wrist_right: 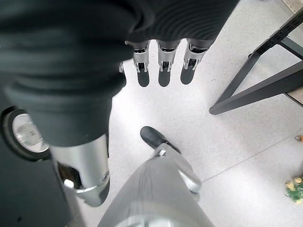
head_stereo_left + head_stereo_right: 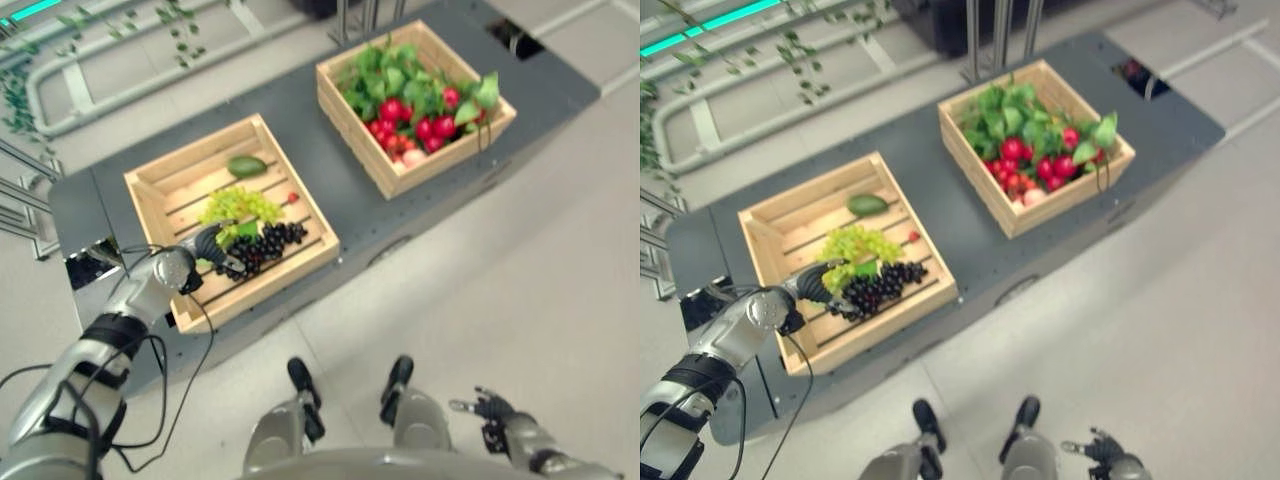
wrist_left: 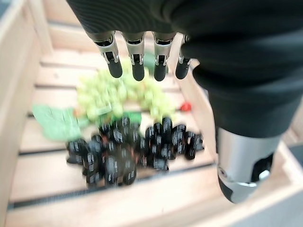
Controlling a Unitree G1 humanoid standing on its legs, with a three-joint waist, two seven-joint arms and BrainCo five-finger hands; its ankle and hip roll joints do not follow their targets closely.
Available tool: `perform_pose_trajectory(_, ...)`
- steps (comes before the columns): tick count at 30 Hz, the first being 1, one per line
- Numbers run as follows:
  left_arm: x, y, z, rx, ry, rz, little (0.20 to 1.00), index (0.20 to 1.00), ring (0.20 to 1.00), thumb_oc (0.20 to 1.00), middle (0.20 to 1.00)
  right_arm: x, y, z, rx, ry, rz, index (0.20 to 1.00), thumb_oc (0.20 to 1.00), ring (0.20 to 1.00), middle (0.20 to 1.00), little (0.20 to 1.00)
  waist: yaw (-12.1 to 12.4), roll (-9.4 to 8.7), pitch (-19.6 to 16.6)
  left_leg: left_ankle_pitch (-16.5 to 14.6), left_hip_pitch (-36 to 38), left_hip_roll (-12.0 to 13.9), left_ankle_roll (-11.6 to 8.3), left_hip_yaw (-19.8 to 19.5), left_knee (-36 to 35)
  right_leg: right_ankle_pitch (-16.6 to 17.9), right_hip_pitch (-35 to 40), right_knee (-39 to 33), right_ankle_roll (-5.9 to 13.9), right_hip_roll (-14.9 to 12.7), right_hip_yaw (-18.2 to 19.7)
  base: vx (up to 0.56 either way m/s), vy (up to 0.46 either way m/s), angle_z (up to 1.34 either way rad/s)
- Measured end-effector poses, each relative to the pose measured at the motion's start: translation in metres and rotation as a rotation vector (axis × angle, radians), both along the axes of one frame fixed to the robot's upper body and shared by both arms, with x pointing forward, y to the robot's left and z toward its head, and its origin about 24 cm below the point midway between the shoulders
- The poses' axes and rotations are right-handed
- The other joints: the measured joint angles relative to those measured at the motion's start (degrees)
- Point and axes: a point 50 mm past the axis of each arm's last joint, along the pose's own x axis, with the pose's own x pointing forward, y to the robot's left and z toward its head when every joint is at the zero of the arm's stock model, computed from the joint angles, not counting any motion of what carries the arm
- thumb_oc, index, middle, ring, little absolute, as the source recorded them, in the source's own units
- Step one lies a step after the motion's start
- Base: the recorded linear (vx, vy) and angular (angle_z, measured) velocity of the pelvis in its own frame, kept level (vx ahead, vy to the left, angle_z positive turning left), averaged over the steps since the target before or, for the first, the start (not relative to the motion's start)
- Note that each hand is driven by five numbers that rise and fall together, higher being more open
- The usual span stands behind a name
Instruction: Pick up the fruits from the basket on one side to the basket on the other side
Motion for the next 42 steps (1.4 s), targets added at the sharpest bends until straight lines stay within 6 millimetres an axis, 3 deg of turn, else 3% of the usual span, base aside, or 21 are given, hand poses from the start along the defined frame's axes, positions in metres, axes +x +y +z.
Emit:
perform_pose_trajectory(9, 0.015, -0.021, -0.001, -0.063, -0.054, 0.015, 1.000, 1.000, 1.000, 1.000, 1.000, 0.017, -0.010, 0.011, -0.046, -0.079, -0.017, 1.000, 1.000, 1.000, 1.000, 1.000, -1.26, 0.63, 3.64, 0.18, -2.03, -0.02, 0.33, 0.52, -0.16, 0.28, -3.56, 0.74, -0.42, -0.09, 1.29, -0.02, -0.028, -0.09)
perform_pose_trajectory(16, 0.022, -0.033, -0.004, -0.071, -0.060, 0.006, 1.000, 1.000, 1.000, 1.000, 1.000, 0.025, -0.012, 0.017, -0.055, -0.116, -0.031, 1.000, 1.000, 1.000, 1.000, 1.000, -1.65, 0.77, 4.17, 0.18, -2.50, -0.09, 0.32, 1.48, -0.81, 0.34, -5.44, 0.84, -0.49, 0.04, 2.82, 0.00, -0.028, -0.11)
perform_pose_trajectory(42, 0.025, -0.032, 0.010, -0.095, -0.111, -0.011, 1.000, 1.000, 1.000, 1.000, 1.000, 0.033, -0.013, 0.021, -0.056, -0.157, -0.049, 1.000, 1.000, 1.000, 1.000, 1.000, -1.17, 0.08, 4.57, 0.28, -3.59, -0.08, 0.41, 1.02, -0.78, 0.43, -5.99, 0.74, -0.58, 0.11, 2.28, 0.00, 0.001, 0.01)
